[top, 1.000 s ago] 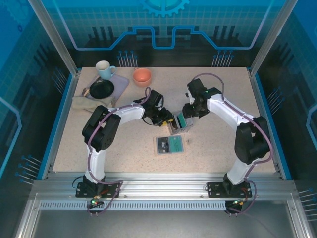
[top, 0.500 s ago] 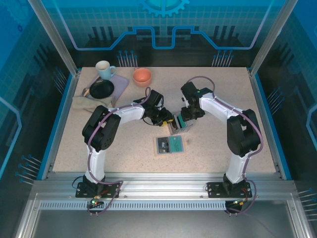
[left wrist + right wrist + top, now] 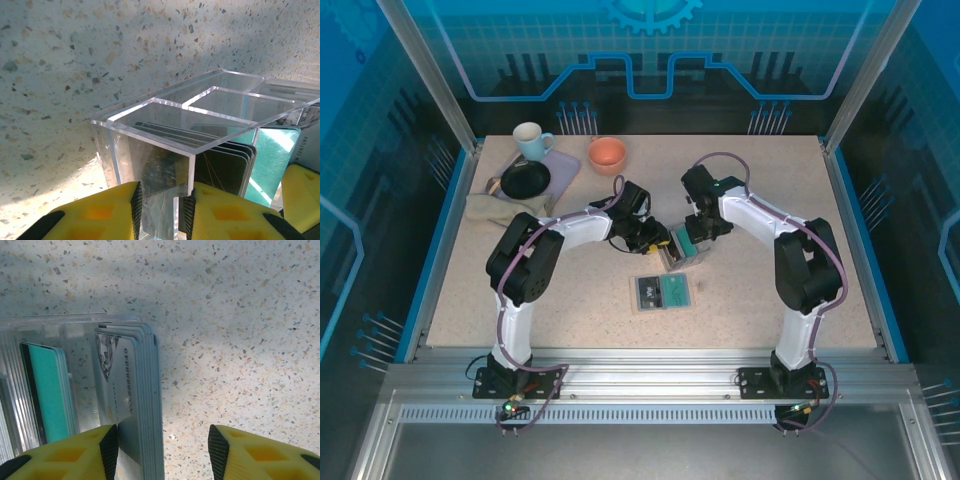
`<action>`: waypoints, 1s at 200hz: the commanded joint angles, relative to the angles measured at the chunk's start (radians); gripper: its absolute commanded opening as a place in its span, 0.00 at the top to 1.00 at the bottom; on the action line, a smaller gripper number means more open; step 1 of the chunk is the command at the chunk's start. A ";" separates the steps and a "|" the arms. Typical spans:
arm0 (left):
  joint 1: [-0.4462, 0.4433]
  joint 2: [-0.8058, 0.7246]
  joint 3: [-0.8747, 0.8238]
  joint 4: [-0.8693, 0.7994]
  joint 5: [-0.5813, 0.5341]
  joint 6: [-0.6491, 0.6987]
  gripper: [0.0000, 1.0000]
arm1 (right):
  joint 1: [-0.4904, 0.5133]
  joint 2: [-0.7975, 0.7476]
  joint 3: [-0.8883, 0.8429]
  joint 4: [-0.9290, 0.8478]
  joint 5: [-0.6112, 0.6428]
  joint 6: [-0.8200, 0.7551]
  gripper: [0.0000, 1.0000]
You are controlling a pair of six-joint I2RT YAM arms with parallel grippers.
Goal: Put the credit cards into the card holder
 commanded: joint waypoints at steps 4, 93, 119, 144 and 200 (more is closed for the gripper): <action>0.004 0.028 -0.022 -0.084 -0.030 0.022 0.71 | 0.006 -0.024 0.030 -0.047 0.052 -0.015 0.48; 0.003 0.029 -0.025 -0.081 -0.025 0.021 0.71 | 0.042 -0.028 0.058 -0.069 0.145 -0.044 0.50; 0.004 0.027 -0.024 -0.081 -0.025 0.022 0.71 | 0.044 -0.023 0.069 -0.077 0.146 -0.048 0.54; 0.003 0.027 -0.022 -0.079 -0.024 0.021 0.71 | 0.049 -0.025 0.072 -0.078 0.147 -0.049 0.54; 0.003 0.030 -0.024 -0.078 -0.020 0.022 0.71 | 0.053 -0.024 0.075 -0.078 0.115 -0.056 0.69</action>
